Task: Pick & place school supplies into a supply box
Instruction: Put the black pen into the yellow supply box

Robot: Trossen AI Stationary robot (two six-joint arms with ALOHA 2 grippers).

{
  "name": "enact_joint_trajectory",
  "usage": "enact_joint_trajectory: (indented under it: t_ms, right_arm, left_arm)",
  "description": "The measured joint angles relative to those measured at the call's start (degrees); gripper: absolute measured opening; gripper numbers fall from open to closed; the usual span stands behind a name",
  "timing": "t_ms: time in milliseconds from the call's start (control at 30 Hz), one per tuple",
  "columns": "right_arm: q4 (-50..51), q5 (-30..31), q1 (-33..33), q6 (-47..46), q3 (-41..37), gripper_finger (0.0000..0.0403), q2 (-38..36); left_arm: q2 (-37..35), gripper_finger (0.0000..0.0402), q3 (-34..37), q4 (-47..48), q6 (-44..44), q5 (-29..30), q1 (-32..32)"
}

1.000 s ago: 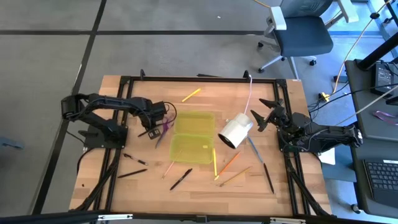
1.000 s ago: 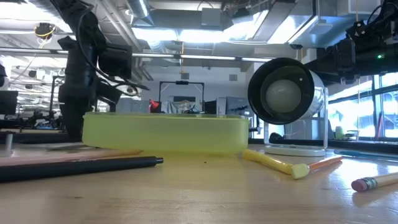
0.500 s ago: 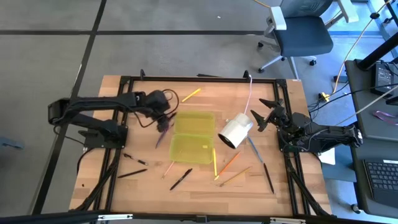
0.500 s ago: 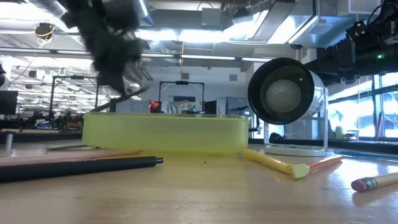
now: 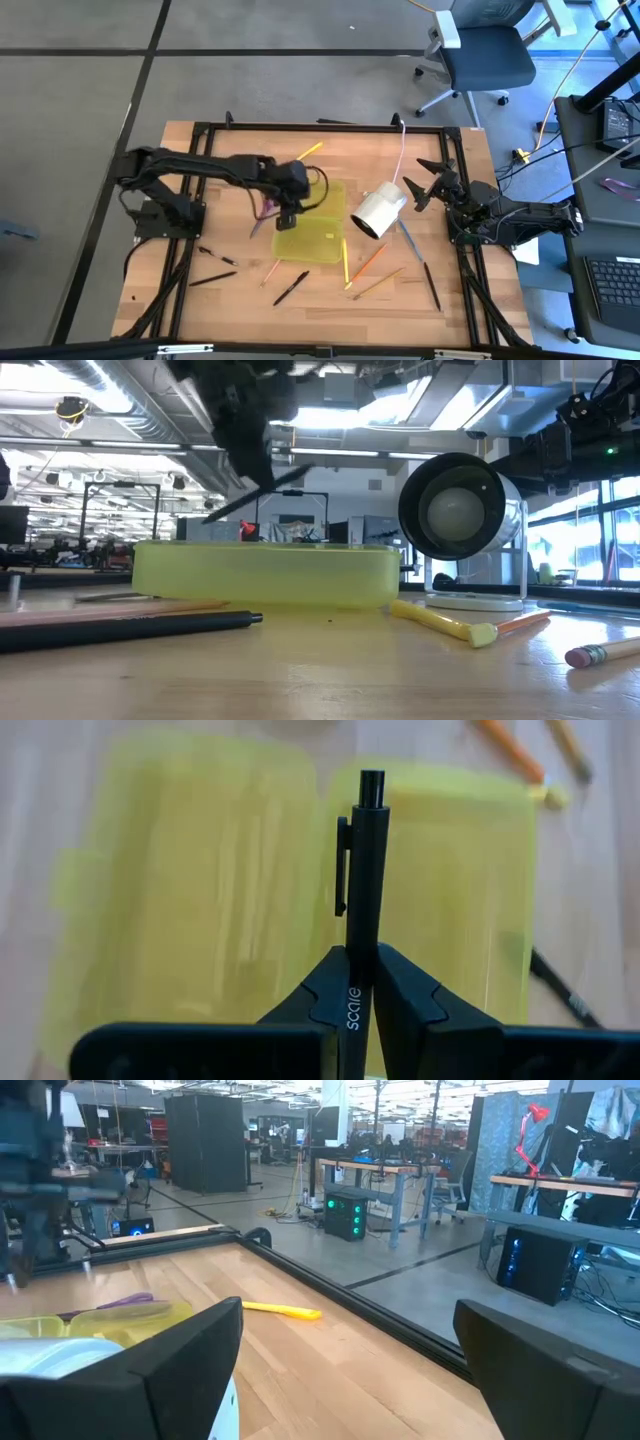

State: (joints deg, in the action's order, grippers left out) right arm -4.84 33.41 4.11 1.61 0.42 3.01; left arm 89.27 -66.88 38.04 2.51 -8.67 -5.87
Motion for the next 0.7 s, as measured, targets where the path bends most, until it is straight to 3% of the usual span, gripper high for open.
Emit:
enact_joint_trajectory:
  t_ms: [233,700]
  right_arm:
    - [0.0,0.0,0.01,0.09,-0.01,0.0364,0.0]
    - [0.0,0.0,0.0,0.06,0.01,0.0364,-0.01]
  left_arm:
    - [7.61,0.0025,-4.53,0.44,-0.77,-3.13,2.05]
    - [18.03,0.0027,-4.75,-0.31,-1.88,-3.06,3.32]
